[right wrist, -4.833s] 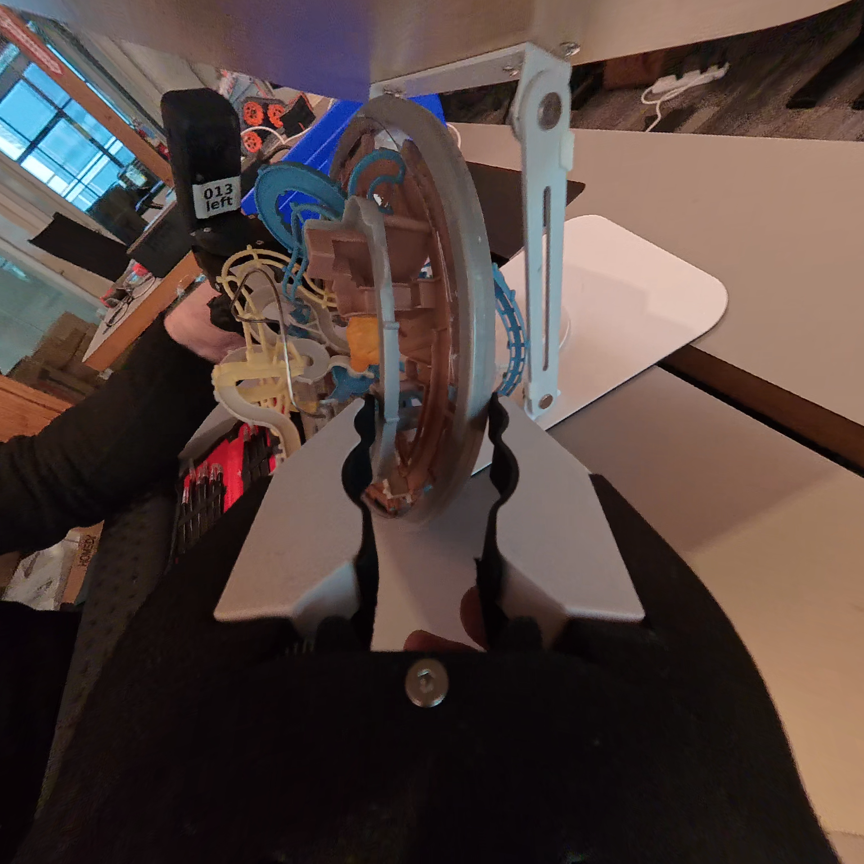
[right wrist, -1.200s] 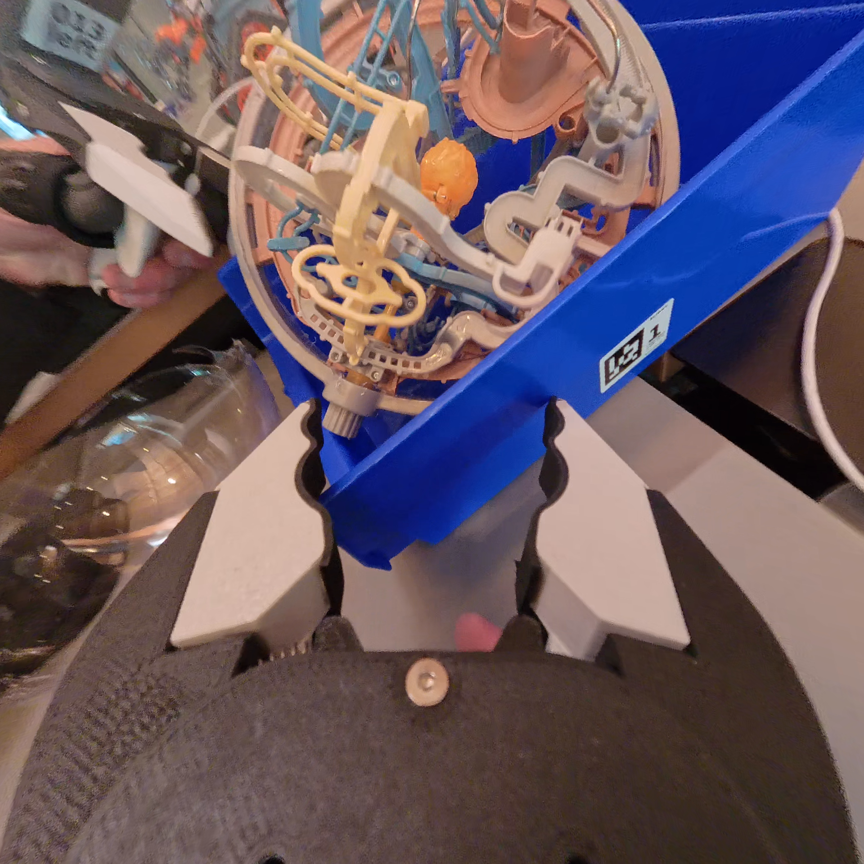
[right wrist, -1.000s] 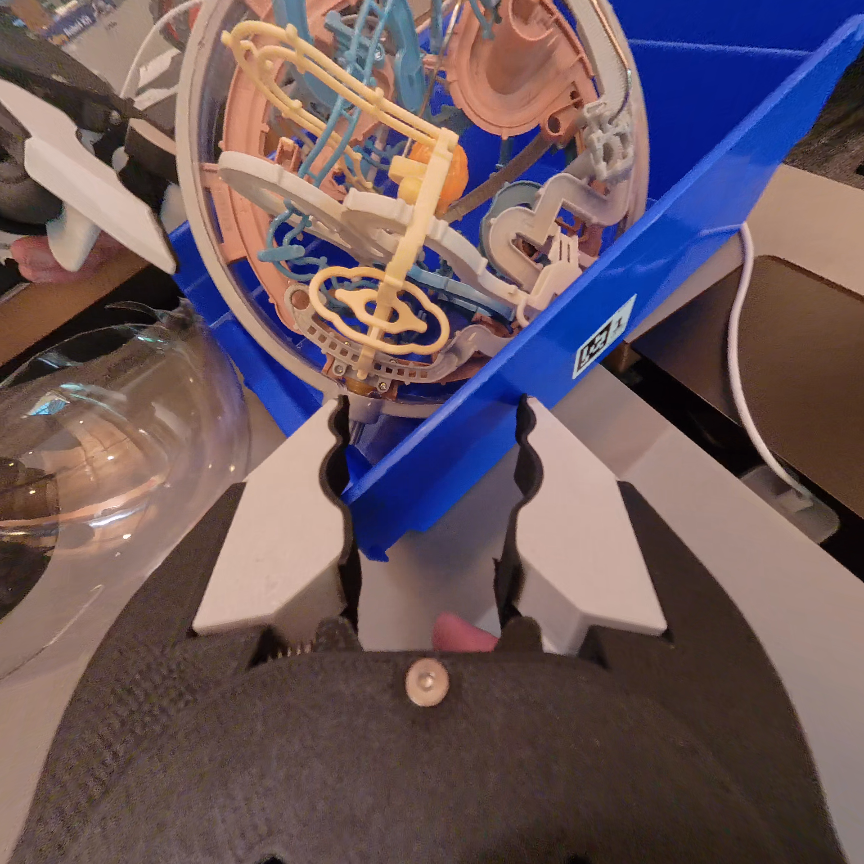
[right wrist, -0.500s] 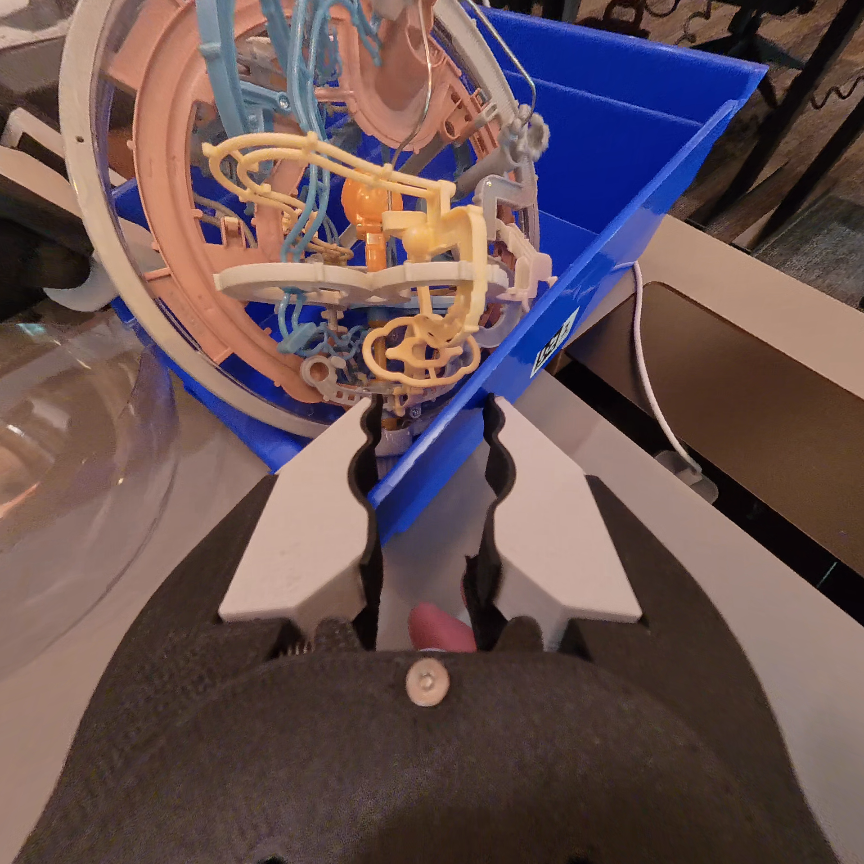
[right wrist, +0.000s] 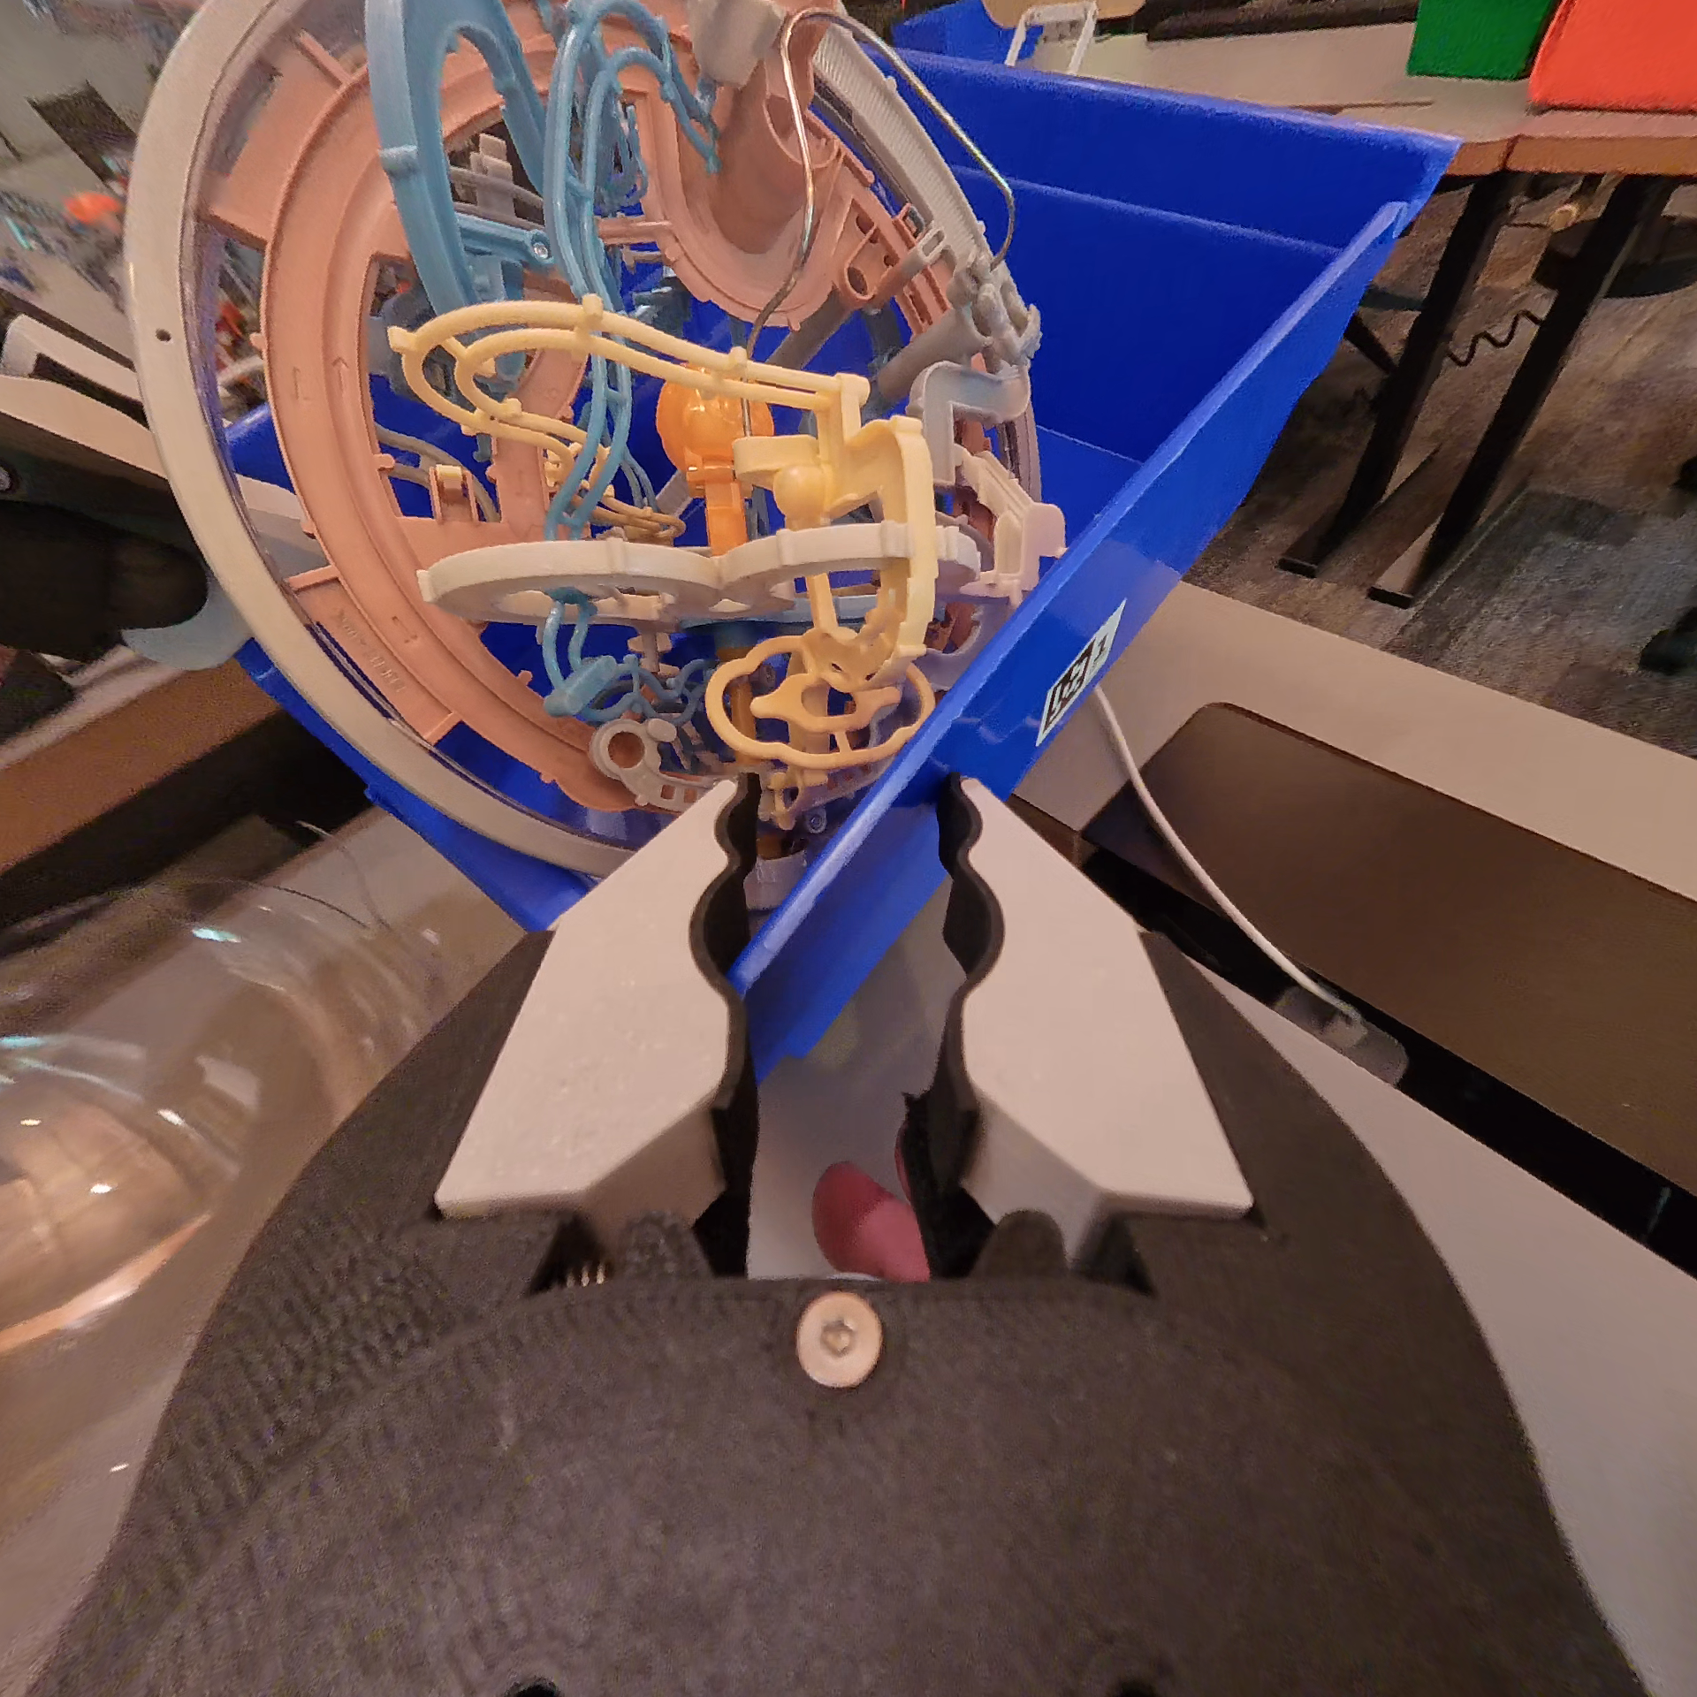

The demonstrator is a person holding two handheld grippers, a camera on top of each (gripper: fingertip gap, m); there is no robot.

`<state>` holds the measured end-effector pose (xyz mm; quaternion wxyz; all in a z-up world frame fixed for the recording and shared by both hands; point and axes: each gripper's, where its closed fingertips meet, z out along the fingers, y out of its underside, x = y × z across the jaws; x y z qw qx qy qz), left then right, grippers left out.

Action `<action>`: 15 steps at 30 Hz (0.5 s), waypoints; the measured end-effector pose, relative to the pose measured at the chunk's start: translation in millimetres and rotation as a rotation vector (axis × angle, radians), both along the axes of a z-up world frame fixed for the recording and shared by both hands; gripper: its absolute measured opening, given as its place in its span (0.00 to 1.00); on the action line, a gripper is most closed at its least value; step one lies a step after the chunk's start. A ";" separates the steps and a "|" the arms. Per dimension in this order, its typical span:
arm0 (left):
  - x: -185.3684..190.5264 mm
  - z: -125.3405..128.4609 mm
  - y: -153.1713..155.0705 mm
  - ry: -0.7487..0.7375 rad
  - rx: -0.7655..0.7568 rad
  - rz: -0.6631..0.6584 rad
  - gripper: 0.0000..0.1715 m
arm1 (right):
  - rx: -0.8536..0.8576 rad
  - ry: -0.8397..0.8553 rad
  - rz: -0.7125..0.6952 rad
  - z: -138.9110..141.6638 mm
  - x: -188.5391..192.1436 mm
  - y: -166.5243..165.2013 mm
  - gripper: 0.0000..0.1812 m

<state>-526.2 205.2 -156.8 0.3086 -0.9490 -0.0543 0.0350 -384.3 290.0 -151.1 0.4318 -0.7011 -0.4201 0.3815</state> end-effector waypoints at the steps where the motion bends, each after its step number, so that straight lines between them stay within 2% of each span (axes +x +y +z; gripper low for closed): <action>1: -1.0 7.6 -2.3 0.008 -0.007 0.000 0.05 | -0.007 0.010 0.003 5.1 -1.2 -2.1 0.21; 9: -3.7 66.1 -30.8 0.085 0.002 0.034 0.03 | -0.015 0.105 0.019 52.8 -2.9 -30.9 0.22; 15: 17.9 92.5 -89.7 0.129 0.024 0.098 0.03 | 0.008 0.127 0.085 78.0 10.8 -76.9 0.22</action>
